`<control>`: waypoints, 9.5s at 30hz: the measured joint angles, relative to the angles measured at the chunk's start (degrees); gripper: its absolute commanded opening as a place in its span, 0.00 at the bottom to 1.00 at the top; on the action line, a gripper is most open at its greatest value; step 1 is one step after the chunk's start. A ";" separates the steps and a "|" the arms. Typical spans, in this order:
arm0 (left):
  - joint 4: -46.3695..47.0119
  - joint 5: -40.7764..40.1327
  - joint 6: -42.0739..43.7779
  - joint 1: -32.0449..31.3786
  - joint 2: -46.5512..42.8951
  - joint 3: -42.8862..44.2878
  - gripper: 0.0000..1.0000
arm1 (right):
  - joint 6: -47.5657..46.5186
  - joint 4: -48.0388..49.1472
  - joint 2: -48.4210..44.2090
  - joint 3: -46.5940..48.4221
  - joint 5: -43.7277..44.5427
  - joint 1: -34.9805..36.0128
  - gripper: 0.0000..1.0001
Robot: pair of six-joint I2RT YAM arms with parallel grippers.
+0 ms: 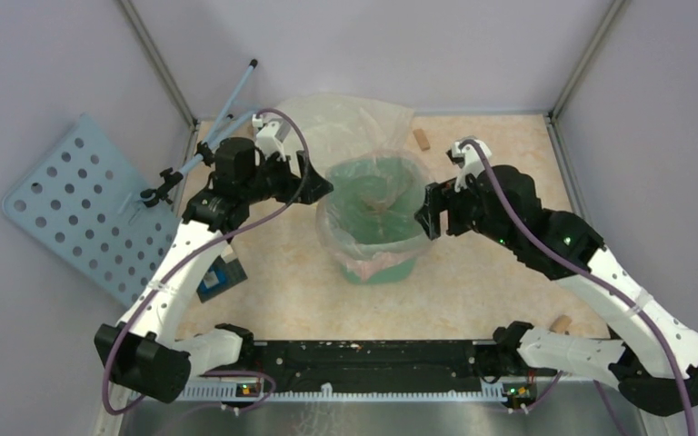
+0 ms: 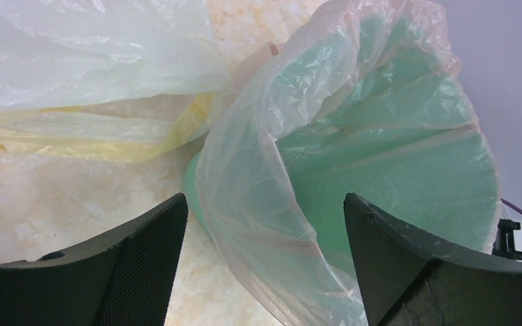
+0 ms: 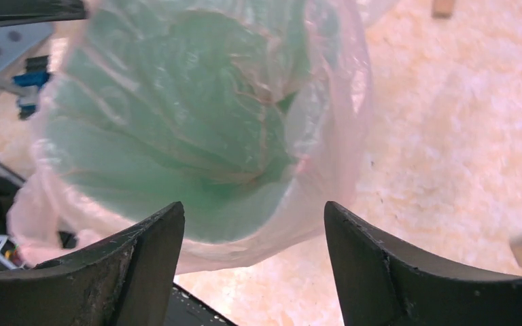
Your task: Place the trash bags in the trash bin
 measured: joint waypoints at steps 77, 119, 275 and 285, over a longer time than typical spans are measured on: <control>-5.03 0.48 8.74 0.42 17.20 14.86 0.52 | 15.67 9.03 -10.91 -18.78 -27.63 -11.56 0.65; -2.08 -2.40 8.70 -0.92 17.42 14.19 0.19 | 35.28 19.28 -9.99 -25.83 -29.16 -11.43 0.68; -12.66 -19.52 9.07 -1.70 -28.55 -5.68 0.99 | 19.43 -0.07 22.03 7.58 13.55 -4.15 0.32; -12.85 -19.54 11.39 -1.70 -28.48 -5.66 0.99 | 14.21 -3.34 25.90 12.98 11.47 -4.74 0.35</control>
